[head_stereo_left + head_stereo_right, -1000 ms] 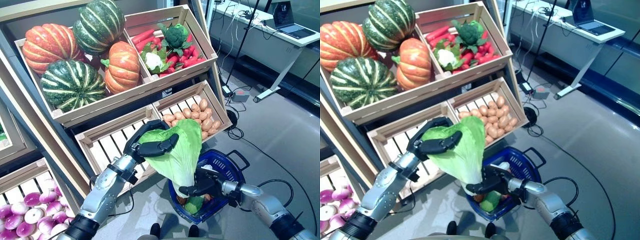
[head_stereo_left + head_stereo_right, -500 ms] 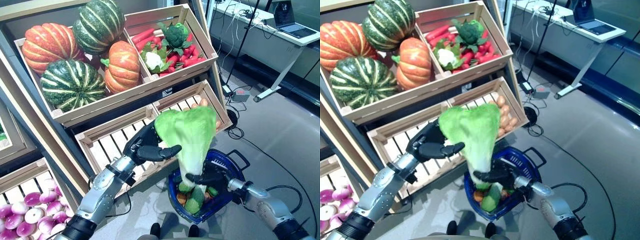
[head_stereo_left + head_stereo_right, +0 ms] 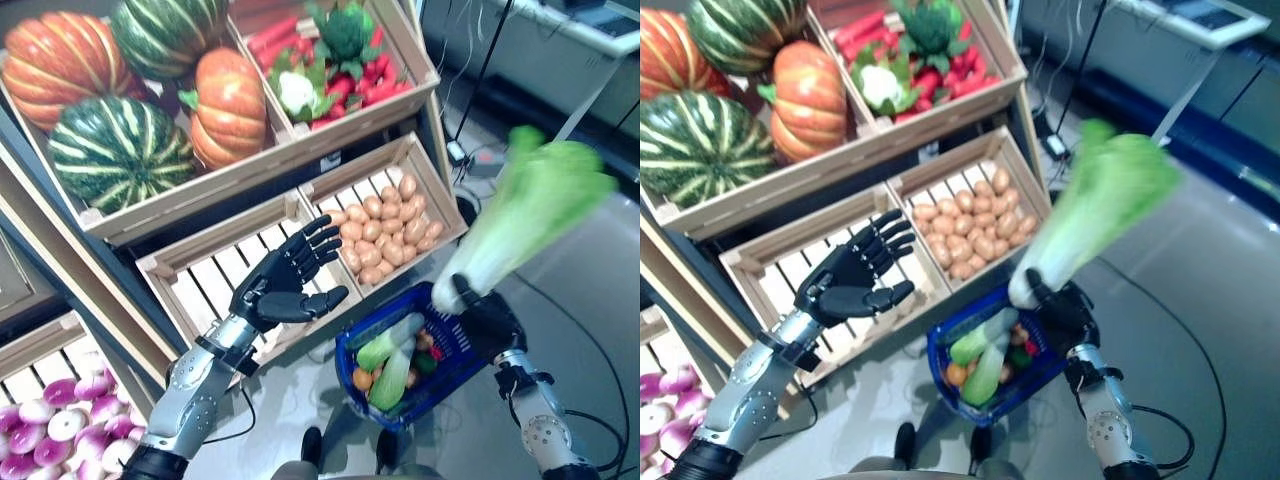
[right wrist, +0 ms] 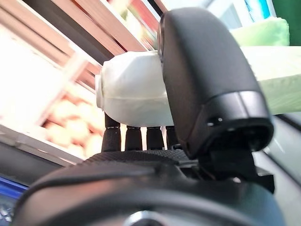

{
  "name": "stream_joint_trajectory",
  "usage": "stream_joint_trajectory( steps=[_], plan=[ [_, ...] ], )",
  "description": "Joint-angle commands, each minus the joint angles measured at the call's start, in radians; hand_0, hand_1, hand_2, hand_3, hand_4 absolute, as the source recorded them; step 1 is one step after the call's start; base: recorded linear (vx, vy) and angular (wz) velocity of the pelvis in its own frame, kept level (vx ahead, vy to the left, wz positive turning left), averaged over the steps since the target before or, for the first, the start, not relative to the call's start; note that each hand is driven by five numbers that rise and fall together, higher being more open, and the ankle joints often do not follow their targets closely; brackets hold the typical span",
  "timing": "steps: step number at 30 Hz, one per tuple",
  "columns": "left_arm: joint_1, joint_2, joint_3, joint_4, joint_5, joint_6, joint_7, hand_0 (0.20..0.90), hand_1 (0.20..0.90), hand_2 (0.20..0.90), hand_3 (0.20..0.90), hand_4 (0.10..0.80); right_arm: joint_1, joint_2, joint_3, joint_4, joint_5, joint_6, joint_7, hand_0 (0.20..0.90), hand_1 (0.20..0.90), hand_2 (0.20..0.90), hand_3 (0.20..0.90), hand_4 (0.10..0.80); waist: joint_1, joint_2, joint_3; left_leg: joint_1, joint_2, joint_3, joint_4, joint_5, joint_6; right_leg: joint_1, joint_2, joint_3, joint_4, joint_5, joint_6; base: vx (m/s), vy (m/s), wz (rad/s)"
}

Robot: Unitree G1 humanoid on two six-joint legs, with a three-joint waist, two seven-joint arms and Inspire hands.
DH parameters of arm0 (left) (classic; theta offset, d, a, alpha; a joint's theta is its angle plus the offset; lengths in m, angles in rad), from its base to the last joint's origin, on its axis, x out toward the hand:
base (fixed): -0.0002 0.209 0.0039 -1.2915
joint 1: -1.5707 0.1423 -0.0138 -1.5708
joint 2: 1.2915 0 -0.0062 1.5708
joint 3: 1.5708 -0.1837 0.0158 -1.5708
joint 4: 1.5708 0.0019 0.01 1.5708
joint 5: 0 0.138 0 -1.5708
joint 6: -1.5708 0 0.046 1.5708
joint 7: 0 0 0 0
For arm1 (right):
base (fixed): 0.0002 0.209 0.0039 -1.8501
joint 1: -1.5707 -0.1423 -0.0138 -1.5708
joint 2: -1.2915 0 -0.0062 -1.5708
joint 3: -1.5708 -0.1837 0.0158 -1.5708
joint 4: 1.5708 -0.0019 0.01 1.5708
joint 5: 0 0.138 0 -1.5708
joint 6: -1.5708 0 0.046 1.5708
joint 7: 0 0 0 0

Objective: Put vegetables into the basket

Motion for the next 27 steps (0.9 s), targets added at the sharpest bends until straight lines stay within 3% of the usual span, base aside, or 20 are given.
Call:
stream_joint_trajectory(
  steps=[1, 8, 12, 15, 21, 26, 27],
  plan=[
    [-0.154, 0.006, 0.041, -0.054, -0.054, -0.166, 0.024, 0.900, 0.900, 0.900, 0.900, 0.800, -0.159, -0.023, -0.090, -0.015, 0.145, -0.184, -0.027, 0.300, 0.300, 0.300, 0.300, 0.400, -0.004, -0.013, 0.081, -0.054, -0.006, 0.037, 0.014, -0.016, -0.003, -0.050, -0.019, 0.018, 0.149, -0.057, 0.017, -0.182, -0.014, 0.00],
    [-0.213, 0.003, 0.029, -0.070, -0.057, -0.295, 0.068, 0.900, 0.900, 0.900, 0.900, 0.800, -0.273, -0.035, -0.073, 0.114, 0.201, -0.238, -0.070, 0.300, 0.300, 0.300, 0.300, 0.400, 0.018, 0.004, 0.217, -0.264, -0.008, 0.043, 0.207, -0.015, -0.033, -0.189, -0.015, -0.004, 0.284, -0.086, -0.011, -0.147, -0.034, 0.16],
    [-0.251, 0.000, 0.048, -0.085, -0.098, -0.393, 0.063, 0.900, 0.900, 0.900, 0.900, 0.800, -0.374, -0.042, -0.048, 0.159, 0.184, -0.233, -0.153, 0.300, 0.300, 0.300, 0.300, 0.400, 0.040, -0.002, 0.275, -0.433, -0.019, 0.036, 0.360, -0.048, -0.023, -0.341, -0.033, -0.018, 0.433, -0.121, -0.037, -0.123, -0.056, 0.06],
    [-0.298, -0.012, 0.043, -0.099, -0.029, -0.429, 0.087, 0.900, 0.900, 0.900, 0.900, 0.800, -0.464, -0.043, -0.035, 0.231, 0.159, -0.216, -0.184, 0.300, 0.300, 0.300, 0.300, 0.400, 0.057, -0.002, 0.299, -0.521, -0.019, 0.022, 0.463, -0.074, -0.023, -0.421, -0.049, -0.024, 0.527, -0.141, -0.047, -0.073, -0.057, 0.09],
    [-0.419, 0.012, 0.021, -0.078, 0.090, -0.413, 0.224, 0.900, 0.900, 0.900, 0.900, 0.800, -0.606, -0.089, 0.004, 0.375, 0.132, -0.100, -0.142, 0.300, 0.300, 0.300, 0.300, 0.400, 0.084, -0.005, 0.328, -0.677, -0.031, -0.004, 0.635, -0.115, -0.005, -0.581, -0.074, -0.016, 0.716, -0.184, -0.062, -0.021, -0.035, 0.12],
    [-0.427, 0.024, 0.044, -0.069, 0.096, -0.405, 0.296, 0.900, 0.900, 0.900, 0.900, 0.800, -0.628, -0.092, 0.060, 0.415, 0.001, -0.003, -0.157, 0.300, 0.300, 0.300, 0.300, 0.400, 0.098, -0.004, 0.335, -0.772, -0.053, -0.006, 0.697, -0.120, 0.005, -0.675, -0.077, -0.007, 0.795, -0.189, -0.064, 0.063, -0.017, 0.03],
    [-0.426, 0.024, 0.044, -0.069, 0.101, -0.407, 0.302, 0.900, 0.900, 0.900, 0.900, 0.800, -0.629, -0.093, 0.064, 0.417, -0.005, 0.008, -0.162, 0.300, 0.300, 0.300, 0.300, 0.400, 0.098, -0.006, 0.335, -0.766, -0.057, -0.010, 0.707, -0.145, 0.001, -0.669, -0.076, 0.002, 0.804, -0.208, -0.055, 0.068, -0.023, 0.05]
  ],
)
